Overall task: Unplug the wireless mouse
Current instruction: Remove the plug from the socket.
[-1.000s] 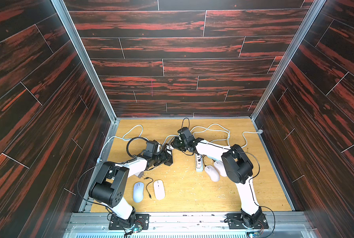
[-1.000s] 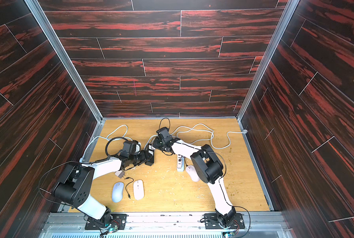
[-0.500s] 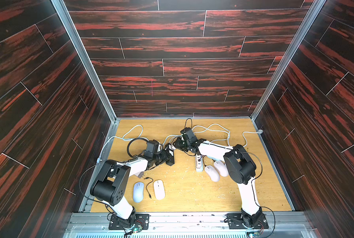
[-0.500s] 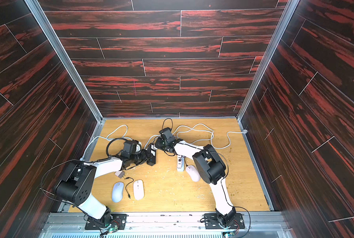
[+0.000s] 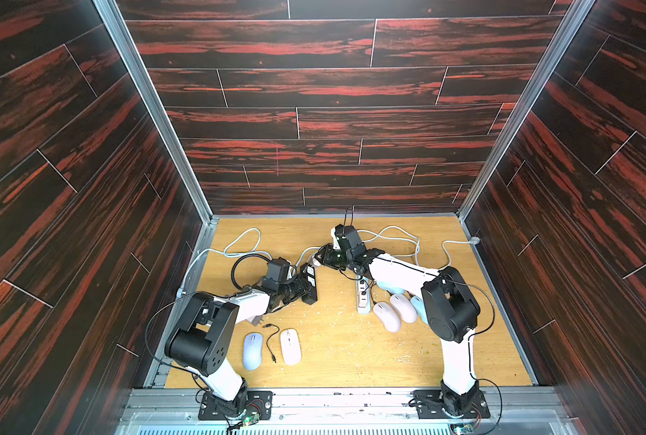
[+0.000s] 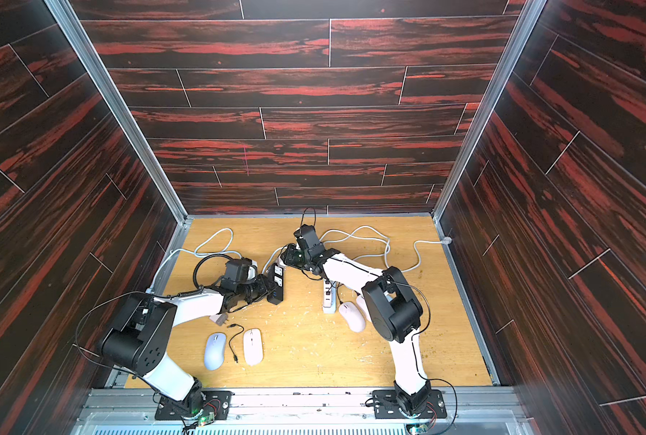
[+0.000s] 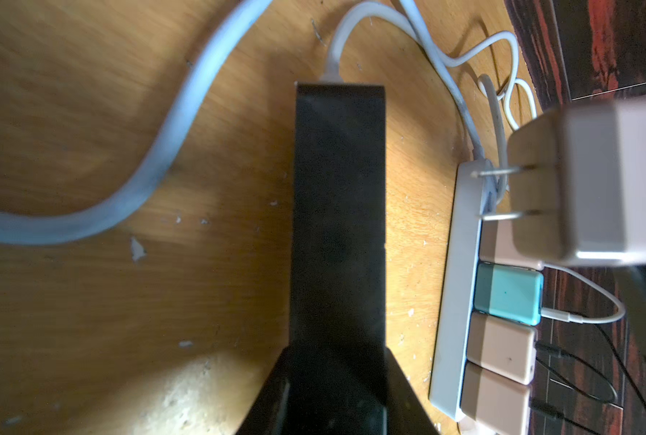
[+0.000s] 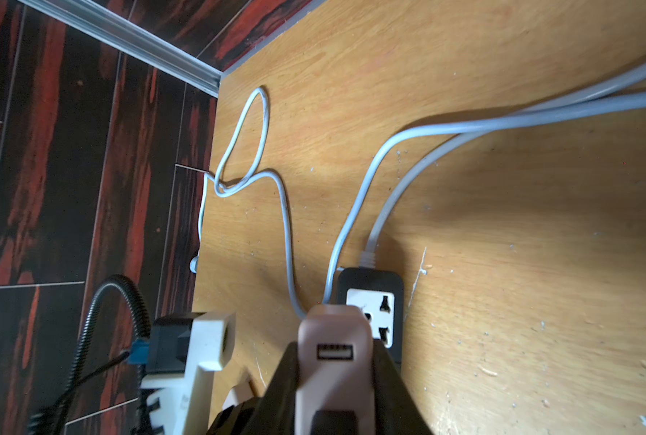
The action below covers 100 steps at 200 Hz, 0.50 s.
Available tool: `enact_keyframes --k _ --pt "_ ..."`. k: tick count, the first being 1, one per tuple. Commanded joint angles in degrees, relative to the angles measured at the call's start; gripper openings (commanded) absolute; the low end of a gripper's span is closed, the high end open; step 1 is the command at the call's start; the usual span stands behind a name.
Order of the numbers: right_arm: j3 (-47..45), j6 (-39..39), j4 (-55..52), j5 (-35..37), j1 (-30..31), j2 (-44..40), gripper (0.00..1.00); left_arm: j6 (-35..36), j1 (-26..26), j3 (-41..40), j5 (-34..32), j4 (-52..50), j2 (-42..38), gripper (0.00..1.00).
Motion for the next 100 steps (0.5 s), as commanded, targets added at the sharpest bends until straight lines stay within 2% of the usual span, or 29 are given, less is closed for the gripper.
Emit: enact_keyframes --k 1,51,100 --pt "-1.4 1.29 2.49 -2.22 -1.48 -1.98 0.0 -1.03 0.58 -1.25 -1.9 -0.96 0.7 0.0" --pt "0.31 -3.29 -1.29 1.37 -1.88 -4.34 0.0 -0.82 0.7 -0.49 -2.53 -2.61 1.14 0.0" --pt "-2.49 -5.06 -2.01 3.58 -3.47 -8.6 0.0 -0.95 0.71 -0.19 -2.23 -2.03 2.71 0.0"
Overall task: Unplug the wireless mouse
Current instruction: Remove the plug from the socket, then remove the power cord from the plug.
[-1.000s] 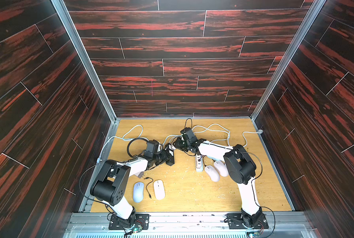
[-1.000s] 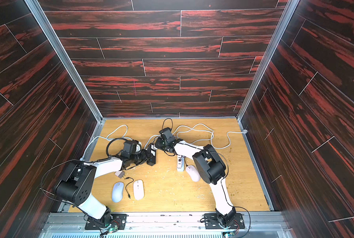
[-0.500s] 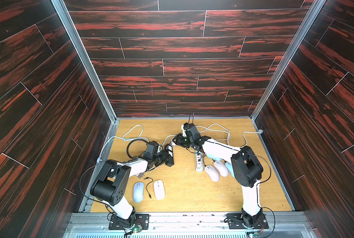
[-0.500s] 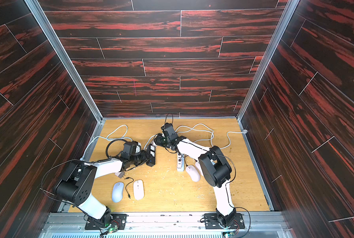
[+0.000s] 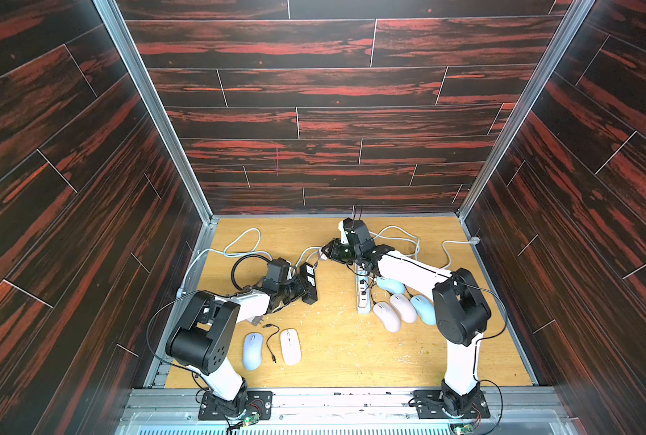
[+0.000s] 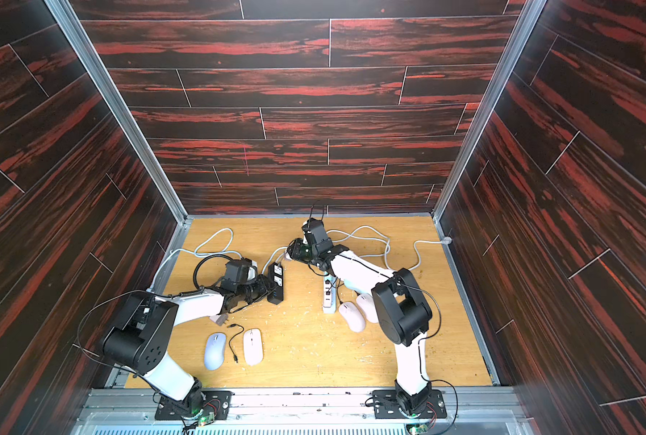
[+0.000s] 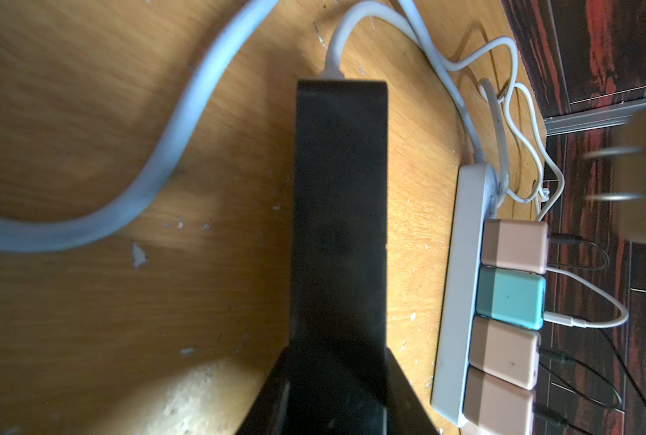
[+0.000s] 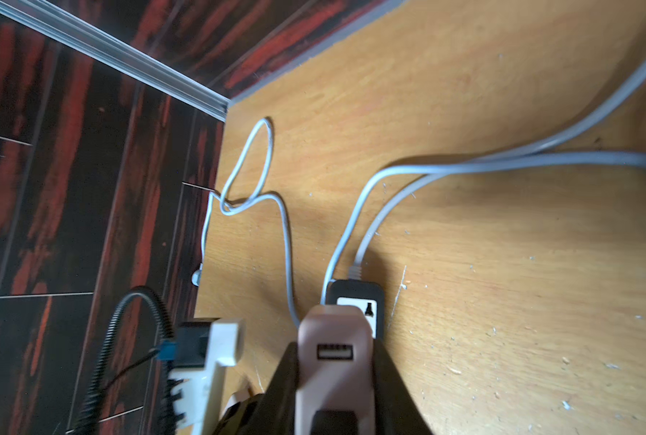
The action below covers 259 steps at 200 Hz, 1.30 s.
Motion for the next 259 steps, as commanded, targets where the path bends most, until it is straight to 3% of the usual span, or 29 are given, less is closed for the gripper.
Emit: enact_keyframes --k 1,50,79,126,201,225,245,259 --pt "-1.29 -2.22 -0.72 2.05 -0.92 -3.42 0.0 -0.8 0.66 0.05 -2.03 -3.77 1.63 0.0" --pt "-4.08 -5.16 -1.49 3.04 -0.97 -7.14 0.0 0.87 1.39 1.6 -2.46 -5.06 2.73 0.0" --pt "-8.57 -7.82 -1.75 5.09 -0.87 -12.99 0.0 3.19 1.89 3.14 -5.1 -9.15 0.8 0.39" --pt "-14.01 -13.57 -3.7 7.84 -0.96 -21.21 0.0 7.64 1.91 5.22 -7.53 -15.91 -5.14 0.74" --pt "-18.14 -17.05 -6.31 4.17 -1.62 -30.0 0.0 24.24 -0.99 15.03 -13.82 -31.39 -17.8 0.85" --pt "-17.47 -16.58 -7.9 4.32 -1.59 -31.45 0.0 29.86 -3.07 20.64 -15.76 -35.81 -18.63 0.96" --pt "-17.06 -17.79 -8.21 2.85 -1.58 -32.54 0.0 35.51 -8.94 20.51 -24.83 -32.11 -22.24 1.0" --pt "-15.77 -18.68 -9.45 1.82 -1.6 -32.77 0.0 39.82 -12.65 16.25 -27.57 -22.53 -26.21 1.0"
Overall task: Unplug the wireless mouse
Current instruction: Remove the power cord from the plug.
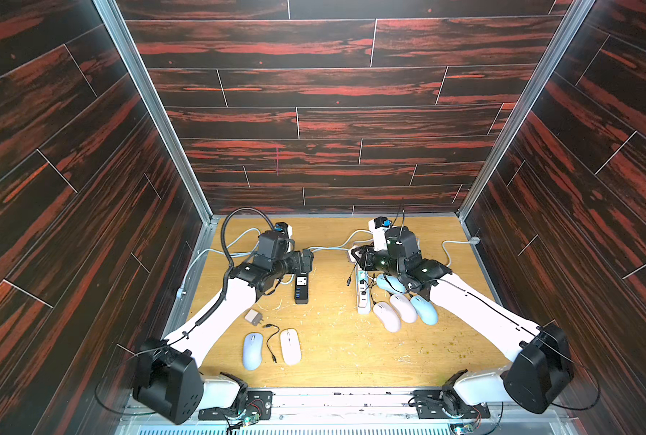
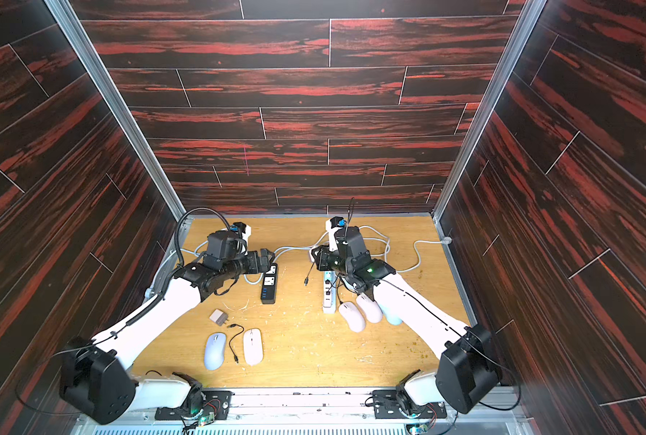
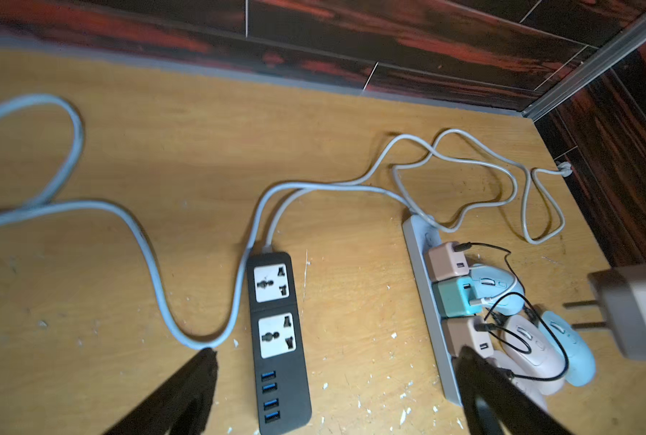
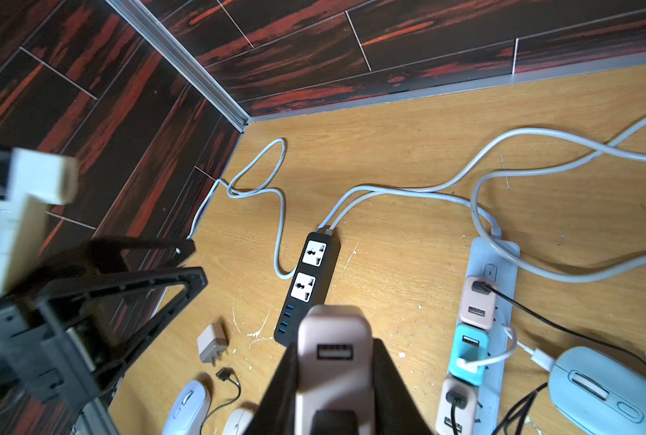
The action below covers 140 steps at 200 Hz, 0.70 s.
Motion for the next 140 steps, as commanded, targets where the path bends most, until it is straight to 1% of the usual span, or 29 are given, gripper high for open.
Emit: enact_keyframes --k 1,17,28,35,47,66,73,78,82,113,140 --pt "2.53 -2.16 -1.84 -2.27 -0.25 -1.81 0.0 10.29 -5.7 -3.94 -8.24 7.75 -6.55 1.0" --pt "3.84 -2.42 -3.26 -2.98 -0.24 -2.28 0.0 14.54 -7.45 -12.2 -6.44 23.2 -11.32 1.0" --pt "4.6 -2.64 -3.97 -4.15 -0.26 -2.62 0.0 18.75 -7.79 -16.98 -2.35 32.17 -13.23 1.0" --pt "5.06 -2.98 -4.33 -5.8 -0.25 -2.71 0.0 22.41 -7.91 -18.58 1.05 34.95 -13.98 0.99" --pt "6.4 -3.76 -5.33 -9.69 -0.3 -2.34 0.0 26.72 -8.11 -18.57 5.34 34.2 -14.69 0.98" --pt "8.62 -5.11 -7.38 -17.06 -0.26 -0.92 0.0 30.3 -8.26 -17.75 10.24 32.91 -14.49 0.95" --pt "9.09 -5.41 -7.7 -19.3 -0.19 -0.46 0.0 32.53 -8.36 -17.37 12.87 31.76 -14.21 0.95" --pt "9.18 -5.5 -7.81 -19.58 -0.2 -0.25 0.0 33.74 -8.43 -16.68 14.47 30.64 -13.97 0.95" --pt "9.31 -5.44 -7.84 -21.62 -0.2 -0.1 0.0 34.58 -8.52 -16.28 15.24 29.72 -13.8 0.95" --pt "8.86 -4.17 -7.17 -22.76 -0.07 -0.03 0.0 37.34 -9.76 -14.9 18.85 27.44 -12.87 0.95" --pt "8.19 -3.23 -6.43 -24.68 0.13 0.44 0.0 37.96 -10.63 -14.87 16.45 27.92 -11.87 0.95"
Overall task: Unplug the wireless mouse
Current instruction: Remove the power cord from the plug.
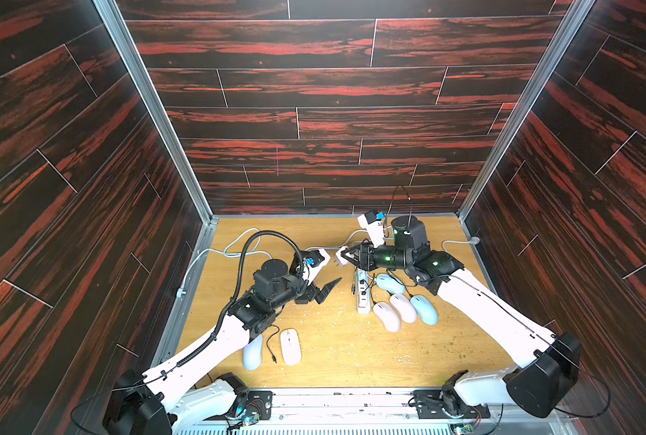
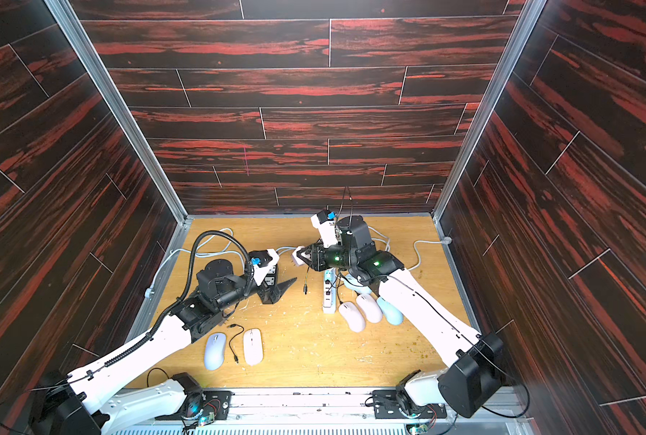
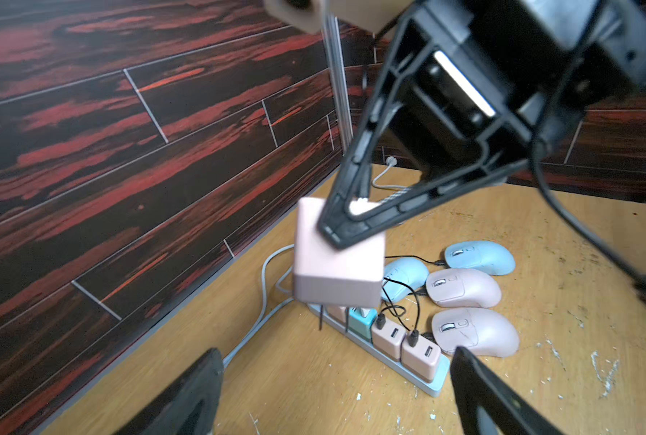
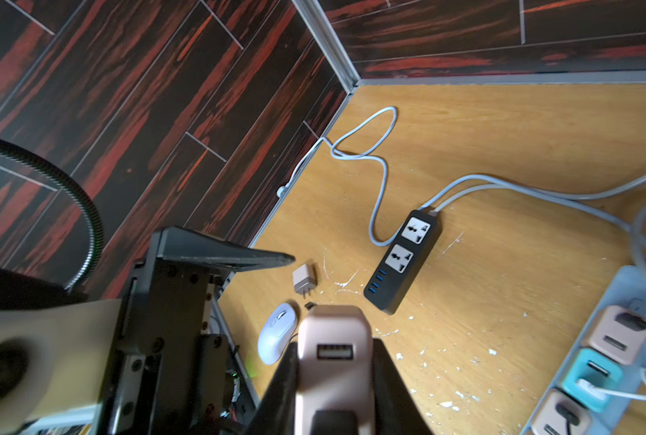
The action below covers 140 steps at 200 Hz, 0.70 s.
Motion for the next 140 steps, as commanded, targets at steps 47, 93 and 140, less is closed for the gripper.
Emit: enact_keyframes --k 47,93,140 --pt "-0.56 2.78 0.29 -4.31 1.21 1.61 0.0 5.18 -3.47 3.2 -4.85 0.89 3.41 0.94" --pt "-0.7 2.03 -0.81 -4.71 1.94 1.77 0.0 3.41 -3.79 1.97 -9.24 5.59 4.45 0.89" --pt "-0.76 1.54 -1.79 -5.49 2.34 2.17 0.0 2.88 -3.8 2.08 -9.25 5.85 4.64 0.8"
